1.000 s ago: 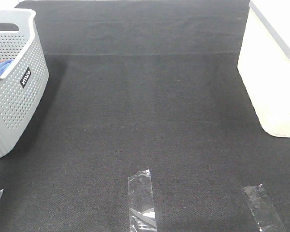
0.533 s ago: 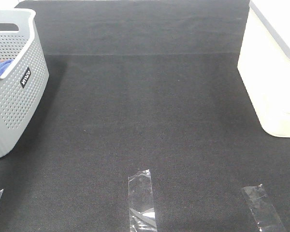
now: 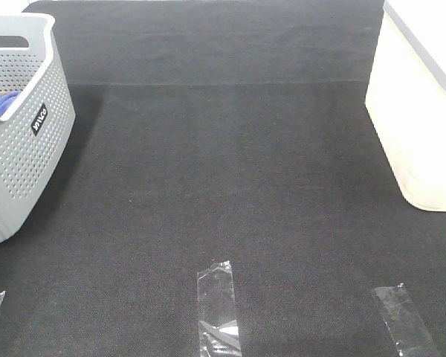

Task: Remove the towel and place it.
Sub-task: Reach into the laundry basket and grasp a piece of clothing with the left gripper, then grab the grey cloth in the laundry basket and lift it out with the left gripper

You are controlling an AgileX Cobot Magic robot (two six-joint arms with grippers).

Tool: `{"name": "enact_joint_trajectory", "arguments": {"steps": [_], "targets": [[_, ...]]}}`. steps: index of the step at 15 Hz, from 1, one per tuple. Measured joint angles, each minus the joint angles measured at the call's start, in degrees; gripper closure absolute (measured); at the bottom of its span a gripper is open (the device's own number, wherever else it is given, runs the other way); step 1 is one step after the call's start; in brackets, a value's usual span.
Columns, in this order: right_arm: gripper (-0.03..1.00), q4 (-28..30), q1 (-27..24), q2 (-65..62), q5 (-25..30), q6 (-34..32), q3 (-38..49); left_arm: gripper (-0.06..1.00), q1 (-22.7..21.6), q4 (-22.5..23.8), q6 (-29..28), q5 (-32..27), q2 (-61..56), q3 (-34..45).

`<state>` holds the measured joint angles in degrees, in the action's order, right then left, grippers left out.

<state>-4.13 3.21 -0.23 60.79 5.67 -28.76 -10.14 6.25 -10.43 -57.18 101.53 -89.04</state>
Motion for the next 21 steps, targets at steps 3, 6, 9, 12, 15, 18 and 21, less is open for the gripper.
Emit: {"name": "enact_joint_trajectory", "arguments": {"steps": [3,6,9,12,15,18,21], "targets": [[0.16,0.0,0.0,0.0,0.0,0.0,0.0,0.18,-7.0,-6.2,2.0,-0.5,5.3,-3.0],[0.16,0.0,0.0,0.0,0.0,0.0,0.0,0.18,-8.6,-8.8,4.7,2.2,9.3,-4.1],[0.16,0.0,0.0,0.0,0.0,0.0,0.0,0.18,-8.6,-14.3,7.4,3.5,13.7,-6.7],[0.16,0.0,0.0,0.0,0.0,0.0,0.0,0.24,-8.6,-19.2,9.4,3.7,17.5,-10.8],[0.17,0.0,0.0,0.0,0.0,0.0,0.0,0.32,-8.6,-22.1,9.8,3.6,20.5,-13.7],[0.17,0.0,0.0,0.0,0.0,0.0,0.0,0.39,-8.6,-22.7,9.8,3.4,21.1,-13.8],[0.18,0.0,0.0,0.0,0.0,0.0,0.0,0.56,-8.6,-22.7,9.8,3.6,21.1,-13.9]]}}
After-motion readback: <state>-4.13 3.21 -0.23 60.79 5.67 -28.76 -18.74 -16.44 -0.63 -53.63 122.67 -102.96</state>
